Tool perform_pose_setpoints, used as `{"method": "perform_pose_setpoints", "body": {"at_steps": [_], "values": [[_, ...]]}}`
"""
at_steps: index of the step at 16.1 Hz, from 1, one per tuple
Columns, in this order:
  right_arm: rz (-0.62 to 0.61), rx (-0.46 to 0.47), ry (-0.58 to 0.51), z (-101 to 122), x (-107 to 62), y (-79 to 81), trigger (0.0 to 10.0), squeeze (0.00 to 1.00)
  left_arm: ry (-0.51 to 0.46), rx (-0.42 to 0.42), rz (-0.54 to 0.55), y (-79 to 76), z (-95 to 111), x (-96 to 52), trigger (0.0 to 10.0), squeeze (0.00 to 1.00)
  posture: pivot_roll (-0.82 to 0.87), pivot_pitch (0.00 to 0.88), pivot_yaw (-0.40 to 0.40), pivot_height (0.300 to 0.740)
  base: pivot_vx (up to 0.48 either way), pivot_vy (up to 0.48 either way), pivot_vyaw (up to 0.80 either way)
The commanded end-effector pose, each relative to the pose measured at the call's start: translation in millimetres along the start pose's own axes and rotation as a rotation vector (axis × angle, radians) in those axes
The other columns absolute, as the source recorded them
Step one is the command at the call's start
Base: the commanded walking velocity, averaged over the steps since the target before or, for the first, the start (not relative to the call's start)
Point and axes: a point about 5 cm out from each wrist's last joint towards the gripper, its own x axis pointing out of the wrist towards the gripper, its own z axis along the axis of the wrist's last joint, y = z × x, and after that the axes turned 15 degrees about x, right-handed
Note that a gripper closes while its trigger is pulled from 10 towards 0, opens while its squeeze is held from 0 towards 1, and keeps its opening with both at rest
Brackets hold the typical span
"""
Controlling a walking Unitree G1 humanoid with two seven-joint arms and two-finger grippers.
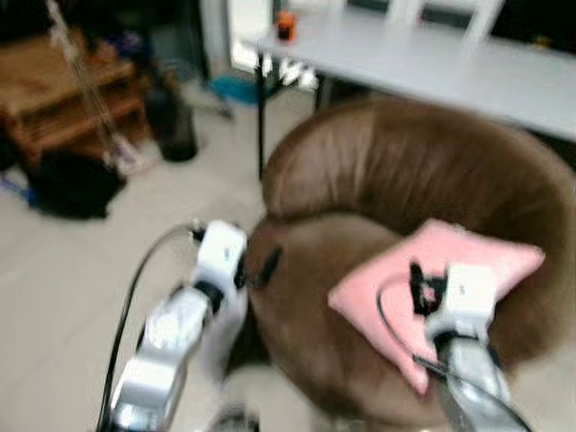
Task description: Move the pillow to the sofa from floor
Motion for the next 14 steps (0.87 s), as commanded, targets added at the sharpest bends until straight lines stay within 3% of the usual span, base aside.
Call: {"method": "perform_pose_setpoints", "body": {"at_steps": [1,7,14], "values": [[0.012,-0.015,0.009,0.4,-1.0,2.0,10.0,0.0,-0.005,0.014,0.011,2.2,1.4,-0.1,10.0,0.0,-0.01,0.039,-0.039,0.74,0.0,0.0,0.0],[0.121,-0.027,0.046,-4.1,-1.3,14.1,10.0,0.0,-0.02,0.028,0.052,9.0,3.1,-2.7,10.0,0.0,0.01,0.037,-0.053,0.74,0.0,0.0,0.8],[0.104,-0.039,0.033,-3.0,3.6,13.6,10.0,0.0,-0.021,0.04,0.077,12.6,2.1,-3.9,10.0,0.0,0.02,0.032,-0.064,0.74,0.313,0.0,0.8]]}}
